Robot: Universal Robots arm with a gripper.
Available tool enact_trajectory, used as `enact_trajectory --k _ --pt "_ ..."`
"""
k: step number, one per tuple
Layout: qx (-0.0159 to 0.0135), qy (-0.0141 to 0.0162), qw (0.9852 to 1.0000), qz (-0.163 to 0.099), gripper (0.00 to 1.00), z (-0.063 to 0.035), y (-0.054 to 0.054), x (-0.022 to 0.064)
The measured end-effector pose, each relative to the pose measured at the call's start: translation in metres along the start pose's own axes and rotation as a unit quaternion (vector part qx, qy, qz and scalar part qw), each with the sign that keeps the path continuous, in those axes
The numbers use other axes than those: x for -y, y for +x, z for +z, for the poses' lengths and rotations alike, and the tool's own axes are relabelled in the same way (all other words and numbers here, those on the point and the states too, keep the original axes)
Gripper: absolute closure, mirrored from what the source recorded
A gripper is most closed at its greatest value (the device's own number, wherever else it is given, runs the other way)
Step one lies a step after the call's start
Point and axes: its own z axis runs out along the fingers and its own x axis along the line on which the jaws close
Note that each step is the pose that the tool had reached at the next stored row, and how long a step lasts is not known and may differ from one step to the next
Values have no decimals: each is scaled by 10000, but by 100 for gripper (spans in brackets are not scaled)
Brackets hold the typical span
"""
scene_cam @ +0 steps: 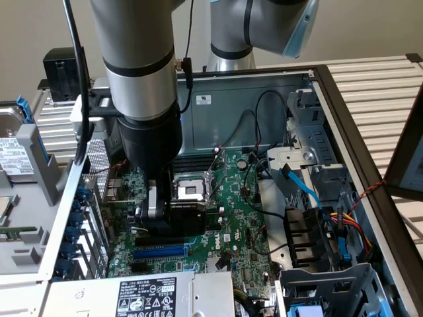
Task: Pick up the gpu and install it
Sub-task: 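Insert the gpu into the slot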
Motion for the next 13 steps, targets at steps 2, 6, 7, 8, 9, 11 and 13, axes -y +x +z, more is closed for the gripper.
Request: enact_trajectory --k 2,6,7,8,9,11,13 --pt "-1 -2 10000 28 72 13 2 -18" --pt "-1 -4 10000 81 72 42 4 -35" --pt "-1 -4 10000 91 72 50 5 -37" --pt "-2 -5 9999 101 72 56 5 -44" --pt "-2 -5 9999 108 72 60 7 -54" --pt "0 -4 9999 117 72 68 8 -72" --pt "2 -4 9999 121 72 75 9 -82"
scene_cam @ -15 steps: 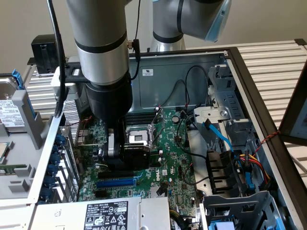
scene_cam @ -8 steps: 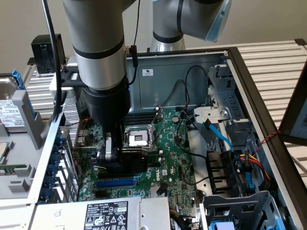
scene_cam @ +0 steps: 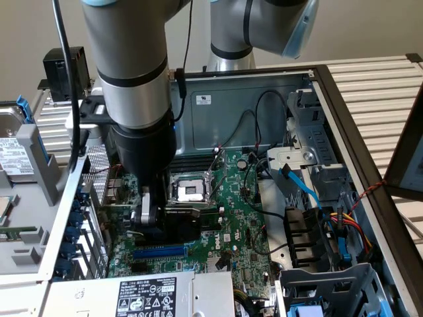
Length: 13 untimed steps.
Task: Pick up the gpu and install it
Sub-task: 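Insert the gpu into the slot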
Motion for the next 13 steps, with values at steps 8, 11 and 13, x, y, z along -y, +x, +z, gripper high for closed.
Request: enact_trajectory --k 8,11,13 --pt "5 -1 10000 7 72 40 10 -13" --pt "17 -2 10000 9 72 52 10 -14" --pt "27 -3 10000 8 72 58 11 -15"
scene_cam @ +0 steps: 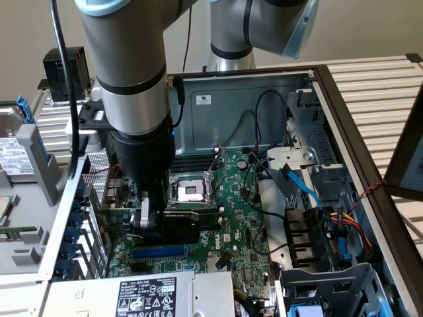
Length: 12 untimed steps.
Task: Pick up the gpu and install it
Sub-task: 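Insert the gpu into the slot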
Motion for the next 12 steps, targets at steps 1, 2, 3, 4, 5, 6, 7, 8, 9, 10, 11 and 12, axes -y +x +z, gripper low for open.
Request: enact_trajectory --k 1,2,3,4,5,6,7,8,9,10,11,12 --pt "5 -1 10000 0 72 1 2 -1" --pt "8 -1 10000 0 72 3 2 -2" --pt "11 -1 10000 0 72 7 3 -5" --pt "12 -1 10000 -1 72 12 4 -6" --pt "13 -1 10000 0 72 14 5 -8" --pt "14 -2 10000 0 72 18 6 -9" --pt "15 -2 10000 0 72 22 6 -10" --pt "17 -3 10000 0 72 26 6 -10" --pt "20 -3 10000 0 72 30 7 -11" --pt "24 -3 10000 1 72 37 6 -10" --pt "25 -3 10000 1 72 40 6 -11" --pt "25 -4 10000 1 72 40 6 -10"
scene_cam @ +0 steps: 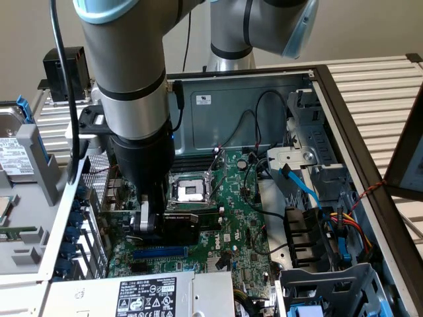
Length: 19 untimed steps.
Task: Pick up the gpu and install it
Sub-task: 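Insert the gpu into the slot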
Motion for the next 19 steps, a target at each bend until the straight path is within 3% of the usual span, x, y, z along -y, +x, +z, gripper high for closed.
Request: enact_trajectory --k 19 --pt "1 0 10000 0 72 5 -12 2"
